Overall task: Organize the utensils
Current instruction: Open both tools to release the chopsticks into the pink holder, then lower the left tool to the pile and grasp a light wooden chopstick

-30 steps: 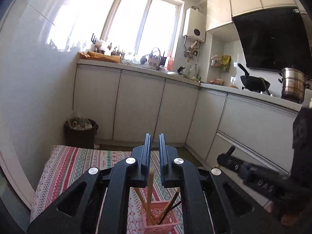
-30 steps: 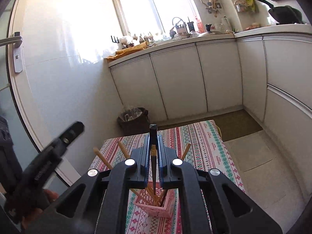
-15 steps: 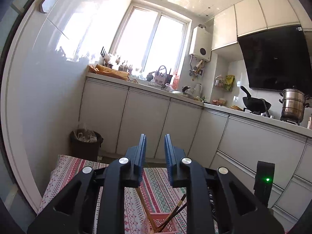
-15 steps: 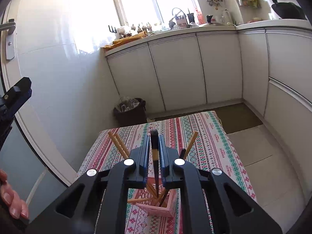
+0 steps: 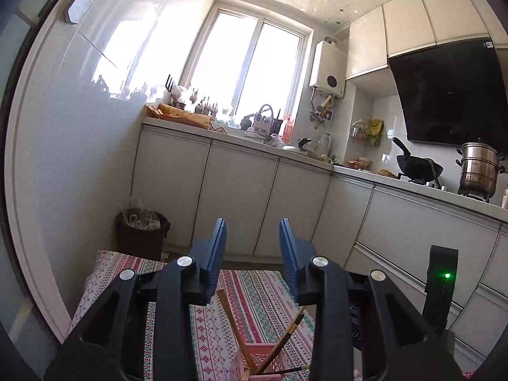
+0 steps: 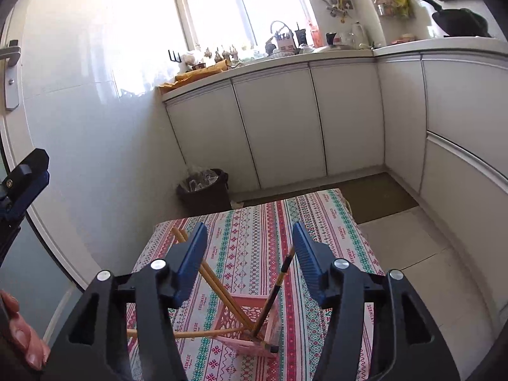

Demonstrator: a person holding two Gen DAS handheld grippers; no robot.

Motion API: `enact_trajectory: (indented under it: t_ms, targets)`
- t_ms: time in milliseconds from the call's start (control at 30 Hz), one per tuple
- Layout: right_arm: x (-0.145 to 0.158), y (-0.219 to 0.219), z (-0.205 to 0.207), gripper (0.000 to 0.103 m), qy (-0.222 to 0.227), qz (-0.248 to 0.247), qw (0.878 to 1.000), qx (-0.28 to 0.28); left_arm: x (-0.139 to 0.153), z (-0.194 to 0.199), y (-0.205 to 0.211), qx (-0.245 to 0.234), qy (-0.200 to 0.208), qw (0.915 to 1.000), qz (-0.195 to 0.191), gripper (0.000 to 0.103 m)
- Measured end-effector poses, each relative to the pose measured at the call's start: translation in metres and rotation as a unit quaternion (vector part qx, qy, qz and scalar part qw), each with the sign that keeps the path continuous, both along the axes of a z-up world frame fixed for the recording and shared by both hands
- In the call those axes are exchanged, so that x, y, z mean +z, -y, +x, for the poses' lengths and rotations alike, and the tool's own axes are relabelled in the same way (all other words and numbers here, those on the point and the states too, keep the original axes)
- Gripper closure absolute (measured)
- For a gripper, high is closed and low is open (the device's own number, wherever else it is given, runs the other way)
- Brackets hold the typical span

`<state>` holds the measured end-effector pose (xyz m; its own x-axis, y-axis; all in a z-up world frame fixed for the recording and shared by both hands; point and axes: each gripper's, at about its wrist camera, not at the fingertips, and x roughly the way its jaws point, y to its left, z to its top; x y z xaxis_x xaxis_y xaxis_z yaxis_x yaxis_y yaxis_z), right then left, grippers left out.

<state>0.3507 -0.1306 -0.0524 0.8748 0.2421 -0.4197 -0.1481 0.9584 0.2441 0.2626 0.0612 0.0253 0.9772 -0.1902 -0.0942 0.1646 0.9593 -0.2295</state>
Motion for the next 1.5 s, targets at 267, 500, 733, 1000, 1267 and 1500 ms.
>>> enact_trajectory:
  t_ms: [267,500,733,1000,1267,1500]
  targets:
    - [0.012,0.012,-0.016,0.034,0.01,0.005,1.0,-0.018,-0.001,-0.006,-0.001,0.006,-0.005,1.0,-0.002,0.051]
    - [0.019,0.024,-0.034,0.007,0.011,0.009,0.999,-0.047,0.0,-0.019,0.003,0.013,-0.006,0.9999,0.001,0.02]
    - [0.025,0.037,-0.046,0.007,-0.012,0.009,0.998,-0.066,-0.002,-0.038,0.012,0.033,0.001,0.9993,0.016,0.007]
    - [0.038,0.046,-0.075,0.007,-0.013,0.008,0.997,-0.071,-0.009,-0.063,0.014,0.023,-0.015,0.9996,0.008,0.007]
    - [0.019,0.076,-0.123,0.007,-0.064,0.014,0.994,-0.086,-0.04,-0.075,0.044,-0.098,-0.128,0.9807,0.111,0.007]
    - [-0.057,0.146,-0.177,0.007,-0.171,0.056,0.977,-0.111,-0.139,-0.097,0.127,-0.317,-0.287,0.816,0.389,0.014]
